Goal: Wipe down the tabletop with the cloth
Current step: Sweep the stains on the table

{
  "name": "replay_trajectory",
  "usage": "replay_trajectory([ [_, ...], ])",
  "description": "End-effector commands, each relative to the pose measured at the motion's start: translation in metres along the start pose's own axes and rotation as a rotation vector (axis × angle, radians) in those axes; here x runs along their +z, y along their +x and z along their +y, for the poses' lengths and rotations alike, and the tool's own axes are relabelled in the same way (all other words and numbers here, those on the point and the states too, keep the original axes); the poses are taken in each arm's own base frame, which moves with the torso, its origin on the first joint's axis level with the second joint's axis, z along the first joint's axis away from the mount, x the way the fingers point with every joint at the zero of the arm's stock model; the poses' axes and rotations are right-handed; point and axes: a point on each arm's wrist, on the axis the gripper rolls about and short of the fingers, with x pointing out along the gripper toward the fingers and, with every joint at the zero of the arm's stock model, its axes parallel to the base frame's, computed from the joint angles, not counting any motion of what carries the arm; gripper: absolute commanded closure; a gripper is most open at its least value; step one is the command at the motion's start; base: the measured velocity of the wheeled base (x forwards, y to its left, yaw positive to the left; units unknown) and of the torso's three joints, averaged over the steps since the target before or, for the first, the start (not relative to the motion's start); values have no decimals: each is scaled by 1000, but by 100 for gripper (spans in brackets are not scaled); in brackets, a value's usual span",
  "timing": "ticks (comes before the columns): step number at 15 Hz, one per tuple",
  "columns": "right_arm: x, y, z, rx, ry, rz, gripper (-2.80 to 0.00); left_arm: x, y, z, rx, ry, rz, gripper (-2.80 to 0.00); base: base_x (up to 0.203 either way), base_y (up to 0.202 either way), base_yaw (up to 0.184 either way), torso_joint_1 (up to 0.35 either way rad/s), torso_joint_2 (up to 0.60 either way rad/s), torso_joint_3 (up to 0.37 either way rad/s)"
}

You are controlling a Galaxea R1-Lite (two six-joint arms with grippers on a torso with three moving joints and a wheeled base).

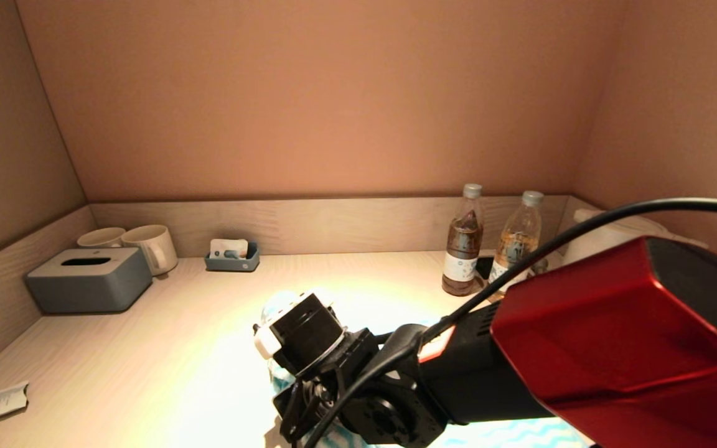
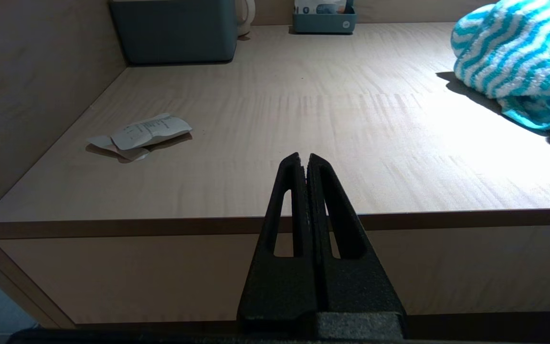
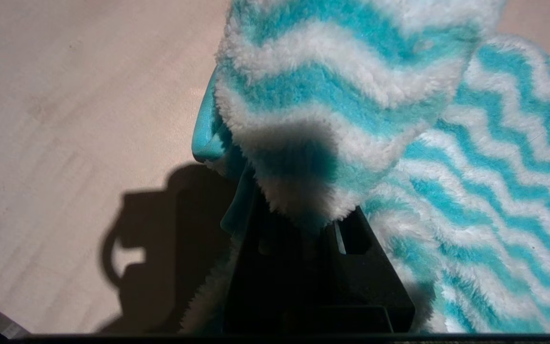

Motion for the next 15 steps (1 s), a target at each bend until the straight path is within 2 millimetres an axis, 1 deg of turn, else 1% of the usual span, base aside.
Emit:
replay_trajectory([
  [1,4,17,4,-8,1,-3,0,0,0,0,2,0,0,0,0,0,0,0,0,0],
  [2,6,22,2,-15,5,-5,0,0,0,0,0,0,0,0,0,0,0,0,0,0],
  [3,12,30,-3,-33,18,-13,0,0,0,0,2,0,0,0,0,0,0,0,0,0],
  [4,14,39,-15,-70,36,-4,0,0,0,0,0,0,0,0,0,0,0,0,0,0],
  [5,17,45,-31,-109,64,1,0,0,0,0,1,0,0,0,0,0,0,0,0,0],
  [7,18,52,-65,-171,119,7,0,0,0,0,2,0,0,0,0,0,0,0,0,0],
  [8,17,52,-79,-195,143,13,0,0,0,0,0,0,0,0,0,0,0,0,0,0],
  [9,16,51,-84,-204,152,16,0,0,0,0,0,0,0,0,0,0,0,0,0,0],
  [11,10,44,-118,-258,205,31,0,0,0,0,0,0,0,0,0,0,0,0,0,0],
  [12,5,40,-128,-274,220,43,0,0,0,0,0,0,0,0,0,0,0,0,0,0],
  [15,-4,28,-149,-311,258,59,0,0,0,0,0,0,0,0,0,0,0,0,0,0],
])
